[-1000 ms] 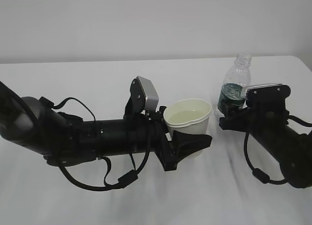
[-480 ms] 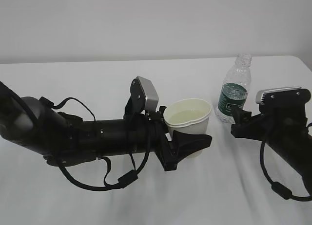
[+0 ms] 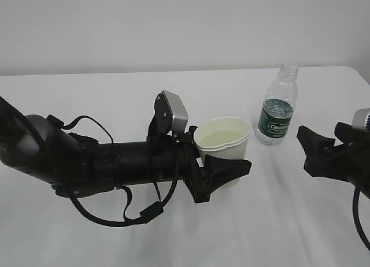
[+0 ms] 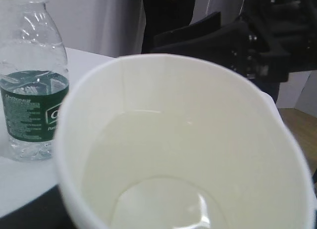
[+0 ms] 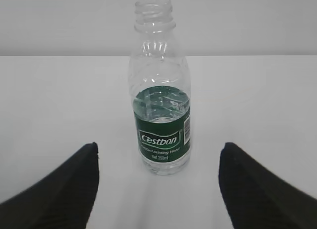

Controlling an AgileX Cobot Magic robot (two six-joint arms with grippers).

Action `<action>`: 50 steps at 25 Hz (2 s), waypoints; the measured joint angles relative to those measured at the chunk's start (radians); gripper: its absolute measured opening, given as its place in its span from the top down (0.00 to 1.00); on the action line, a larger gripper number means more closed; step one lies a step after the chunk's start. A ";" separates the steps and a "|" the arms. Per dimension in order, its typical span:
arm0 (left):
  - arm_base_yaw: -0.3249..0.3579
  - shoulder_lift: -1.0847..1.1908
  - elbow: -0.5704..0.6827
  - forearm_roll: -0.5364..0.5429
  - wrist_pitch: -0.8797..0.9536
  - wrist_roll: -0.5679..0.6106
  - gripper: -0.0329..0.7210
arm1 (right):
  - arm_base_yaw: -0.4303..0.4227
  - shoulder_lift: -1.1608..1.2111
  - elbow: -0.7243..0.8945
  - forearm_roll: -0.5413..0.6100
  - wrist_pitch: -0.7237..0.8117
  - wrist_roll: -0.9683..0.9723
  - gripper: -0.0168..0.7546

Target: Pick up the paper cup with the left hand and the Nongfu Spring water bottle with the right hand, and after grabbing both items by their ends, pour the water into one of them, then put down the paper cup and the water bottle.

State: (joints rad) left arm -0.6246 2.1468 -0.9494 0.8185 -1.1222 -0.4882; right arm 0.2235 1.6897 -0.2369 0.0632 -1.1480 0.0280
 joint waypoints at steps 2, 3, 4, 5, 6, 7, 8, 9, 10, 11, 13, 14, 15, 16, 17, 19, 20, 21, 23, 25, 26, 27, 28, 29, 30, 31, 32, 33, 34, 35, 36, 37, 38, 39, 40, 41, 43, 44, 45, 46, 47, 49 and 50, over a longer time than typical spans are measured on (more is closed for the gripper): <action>0.000 0.000 0.000 0.000 0.000 0.000 0.34 | 0.000 -0.031 0.021 -0.007 0.000 0.000 0.24; 0.000 0.000 0.000 0.000 0.000 0.000 0.34 | 0.000 -0.048 0.030 -0.008 0.000 0.000 0.24; 0.000 0.000 0.000 0.000 0.000 0.000 0.34 | 0.000 -0.061 0.035 -0.008 0.000 0.000 0.24; 0.000 0.000 0.000 0.000 0.000 0.000 0.34 | 0.000 -0.078 0.040 -0.009 0.000 0.000 0.24; 0.000 0.000 0.000 0.000 0.000 0.000 0.34 | 0.000 -0.095 0.044 -0.011 0.000 0.000 0.24; 0.000 0.000 0.000 0.000 0.000 0.000 0.34 | 0.000 -0.113 0.046 -0.014 0.000 0.000 0.24; 0.000 0.000 0.000 0.000 0.000 0.000 0.34 | 0.000 -0.130 0.048 -0.025 0.000 0.000 0.24; 0.000 0.000 0.000 0.000 0.000 0.000 0.34 | 0.000 -0.151 0.048 -0.042 0.000 -0.008 0.24; 0.000 0.000 0.000 0.000 0.000 0.000 0.34 | 0.000 -0.174 0.050 -0.063 0.000 -0.028 0.24; 0.000 0.000 0.000 0.000 0.000 0.000 0.34 | 0.000 -0.193 0.050 -0.093 0.000 -0.034 0.24; 0.000 0.000 0.000 0.000 0.000 0.000 0.34 | 0.000 -0.232 0.050 -0.119 0.000 -0.046 0.24; 0.000 0.000 0.000 -0.002 0.000 0.000 0.34 | 0.000 -0.246 0.050 -0.122 0.002 -0.050 0.24; 0.000 0.000 0.000 -0.006 0.000 0.000 0.34 | 0.000 -0.261 0.050 -0.117 0.016 -0.050 0.24; 0.000 0.000 0.000 -0.015 0.000 0.000 0.34 | 0.000 -0.275 0.050 -0.116 0.033 -0.050 0.24; 0.000 0.000 0.000 -0.026 0.000 0.000 0.34 | 0.000 -0.285 0.050 -0.114 0.045 -0.052 0.24; 0.000 0.000 0.000 -0.045 0.000 0.000 0.34 | 0.000 -0.303 0.052 -0.114 0.074 -0.052 0.24; 0.000 0.000 0.000 -0.052 0.000 0.000 0.34 | 0.000 -0.306 0.052 -0.112 0.084 -0.052 0.24; 0.000 0.000 0.000 -0.058 0.000 0.000 0.34 | 0.000 -0.310 0.052 -0.110 0.091 -0.052 0.24; 0.000 0.000 0.000 -0.063 0.000 0.000 0.34 | 0.000 -0.317 0.052 -0.110 0.111 -0.052 0.24; 0.000 0.000 0.000 -0.064 0.000 0.000 0.34 | 0.000 -0.317 0.053 -0.103 0.117 -0.052 0.23; 0.000 0.000 0.000 -0.067 0.000 0.000 0.34 | 0.000 -0.317 0.053 -0.100 0.122 -0.053 0.23; 0.000 0.000 0.000 -0.069 0.000 0.000 0.34 | 0.000 -0.317 0.053 -0.096 0.128 -0.053 0.23; 0.000 0.000 0.000 -0.074 0.000 0.000 0.34 | 0.000 -0.317 0.053 -0.091 0.130 -0.053 0.23; 0.002 0.000 0.000 -0.076 0.000 0.000 0.34 | 0.000 -0.317 0.053 -0.091 0.130 -0.053 0.23; 0.007 0.000 0.000 -0.084 0.000 0.000 0.34 | 0.000 -0.317 0.053 -0.089 0.144 -0.053 0.23; 0.014 0.000 0.000 -0.090 0.000 0.000 0.34 | 0.000 -0.317 0.053 -0.089 0.148 -0.053 0.23; 0.021 0.000 0.000 -0.099 0.000 0.000 0.34 | 0.000 -0.317 0.053 -0.087 0.153 -0.053 0.23; 0.030 0.000 0.002 -0.109 0.000 0.000 0.34 | 0.000 -0.317 0.053 -0.084 0.157 -0.053 0.23; 0.041 0.000 0.006 -0.121 0.000 0.000 0.34 | 0.000 -0.317 0.053 -0.077 0.158 -0.053 0.24; 0.055 -0.003 0.014 -0.132 0.000 0.000 0.34 | 0.000 -0.317 0.053 -0.063 0.158 -0.053 0.23; 0.066 -0.010 0.023 -0.138 0.000 0.000 0.34 | 0.000 -0.317 0.053 -0.063 0.161 -0.053 0.23; 0.081 -0.019 0.035 -0.142 0.000 0.000 0.34 | 0.000 -0.317 0.053 -0.057 0.161 -0.053 0.23; 0.096 -0.030 0.041 -0.146 0.000 0.000 0.34 | 0.000 -0.317 0.053 -0.055 0.161 -0.053 0.23; 0.111 -0.038 0.052 -0.149 0.000 0.000 0.34 | 0.000 -0.317 0.053 -0.052 0.161 -0.053 0.23; 0.122 -0.047 0.061 -0.149 0.000 0.000 0.34 | 0.000 -0.317 0.053 -0.053 0.161 -0.053 0.23; 0.137 -0.056 0.070 -0.149 0.000 0.000 0.34 | 0.000 -0.317 0.053 -0.053 0.161 -0.053 0.23; 0.166 -0.070 0.083 -0.149 0.000 0.000 0.34 | 0.000 -0.317 0.053 -0.050 0.163 -0.053 0.23; 0.182 -0.079 0.093 -0.149 0.000 0.000 0.34 | 0.000 -0.317 0.053 -0.050 0.163 -0.053 0.23; 0.199 -0.090 0.100 -0.150 0.000 0.000 0.34 | 0.000 -0.317 0.053 -0.050 0.165 -0.053 0.23; 0.216 -0.097 0.109 -0.153 0.000 0.000 0.34 | 0.000 -0.317 0.053 -0.050 0.165 -0.053 0.23; 0.230 -0.106 0.116 -0.154 0.000 0.000 0.34 | 0.000 -0.317 0.053 -0.050 0.165 -0.053 0.23; 0.263 -0.123 0.129 -0.154 0.000 0.000 0.34 | 0.000 -0.317 0.053 -0.050 0.165 -0.053 0.23; 0.276 -0.129 0.136 -0.154 0.000 0.000 0.34 | 0.000 -0.317 0.053 -0.049 0.168 -0.053 0.23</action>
State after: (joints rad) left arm -0.3487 2.0179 -0.8136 0.6641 -1.1222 -0.4882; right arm 0.2235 1.3727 -0.1838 0.0147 -0.9805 -0.0246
